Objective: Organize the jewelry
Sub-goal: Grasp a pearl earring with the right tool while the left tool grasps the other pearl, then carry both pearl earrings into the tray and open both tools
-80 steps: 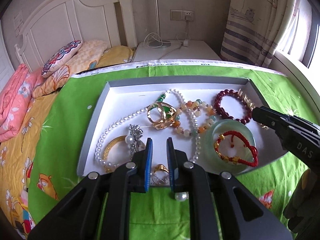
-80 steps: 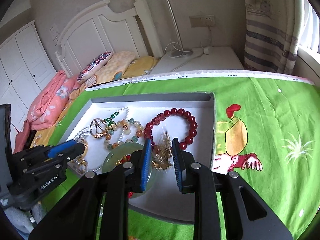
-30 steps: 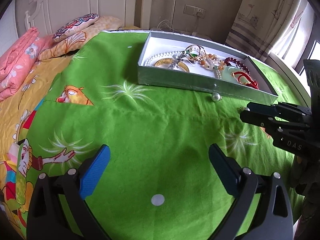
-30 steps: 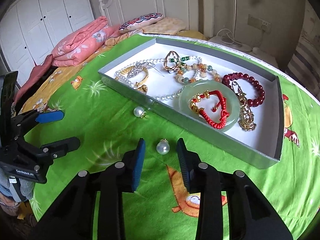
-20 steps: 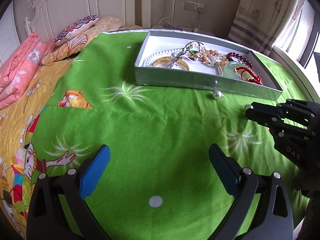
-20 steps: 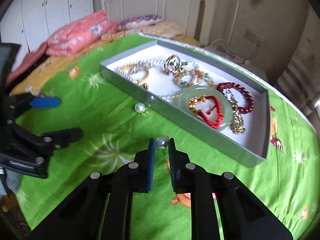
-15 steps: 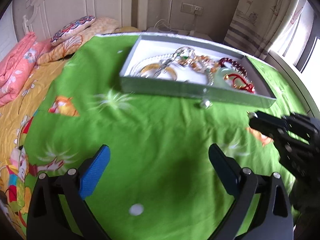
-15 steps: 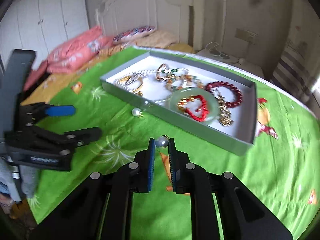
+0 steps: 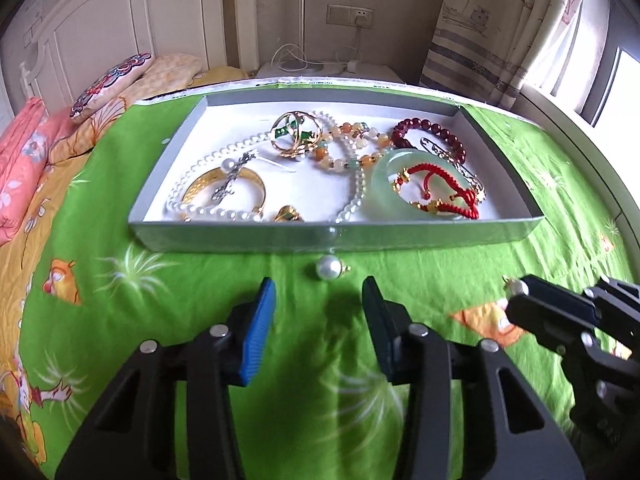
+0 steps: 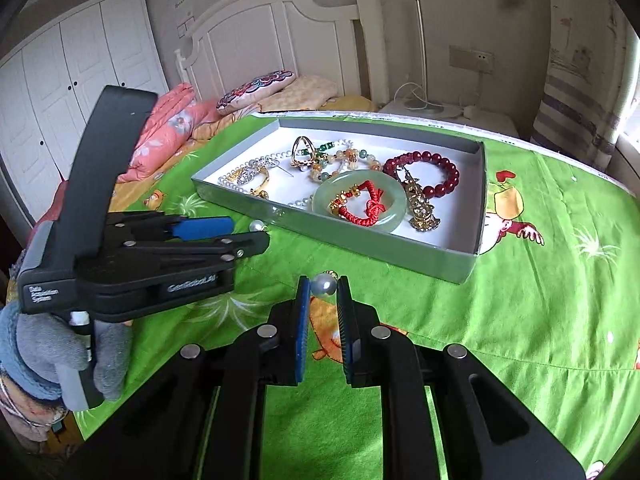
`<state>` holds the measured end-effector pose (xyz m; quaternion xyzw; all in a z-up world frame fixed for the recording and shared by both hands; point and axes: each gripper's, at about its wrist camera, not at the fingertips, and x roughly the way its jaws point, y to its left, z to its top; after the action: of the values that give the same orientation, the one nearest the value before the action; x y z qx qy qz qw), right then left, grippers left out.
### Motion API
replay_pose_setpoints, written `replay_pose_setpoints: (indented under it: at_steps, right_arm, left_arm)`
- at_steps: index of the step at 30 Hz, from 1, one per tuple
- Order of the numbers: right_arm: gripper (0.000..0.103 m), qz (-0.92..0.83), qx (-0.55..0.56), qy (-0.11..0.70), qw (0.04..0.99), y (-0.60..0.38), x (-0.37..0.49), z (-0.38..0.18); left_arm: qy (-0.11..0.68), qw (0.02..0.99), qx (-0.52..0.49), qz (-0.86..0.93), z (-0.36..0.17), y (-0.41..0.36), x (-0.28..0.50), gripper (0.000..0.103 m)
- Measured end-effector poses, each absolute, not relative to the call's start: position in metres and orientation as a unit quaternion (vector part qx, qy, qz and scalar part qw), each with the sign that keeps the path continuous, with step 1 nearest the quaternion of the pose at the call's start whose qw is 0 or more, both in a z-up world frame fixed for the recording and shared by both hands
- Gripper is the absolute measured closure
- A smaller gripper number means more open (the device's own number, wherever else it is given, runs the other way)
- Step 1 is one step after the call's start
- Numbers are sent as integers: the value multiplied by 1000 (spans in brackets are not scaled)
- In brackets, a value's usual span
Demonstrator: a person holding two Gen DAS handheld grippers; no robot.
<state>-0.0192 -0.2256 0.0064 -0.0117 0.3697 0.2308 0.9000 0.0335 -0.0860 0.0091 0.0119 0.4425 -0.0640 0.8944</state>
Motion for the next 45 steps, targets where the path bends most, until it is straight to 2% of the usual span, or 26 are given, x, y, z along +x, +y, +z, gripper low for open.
replay_pose_setpoints:
  at_steps: [3, 7, 9, 24, 32, 37, 45]
  right_arm:
    - [88, 232, -7, 370, 900, -228, -19, 7]
    - [88, 231, -7, 371, 899, -227, -19, 7]
    - [88, 231, -6, 372, 899, -228, -19, 6]
    - [88, 228, -5, 373, 899, -228, -18, 6]
    - [88, 236, -3, 354, 905, -223, -11, 22]
    - [88, 236, -20, 330, 914, -204, 23, 41]
    - [88, 236, -15, 353, 905, -181, 62, 26]
  left_arm:
    - [439, 896, 17, -65, 9, -88, 40, 69]
    - [435, 898, 23, -67, 8, -90, 43, 75]
    - [429, 900, 37, -68, 7, -94, 41, 84]
    - [420, 903, 47, -81, 10, -96, 25, 84]
    - [400, 912, 31, -85, 33, -87, 18, 84]
    - [395, 915, 17, -86, 53, -81, 38, 84]
    - [416, 906, -17, -72, 54, -71, 87, 84]
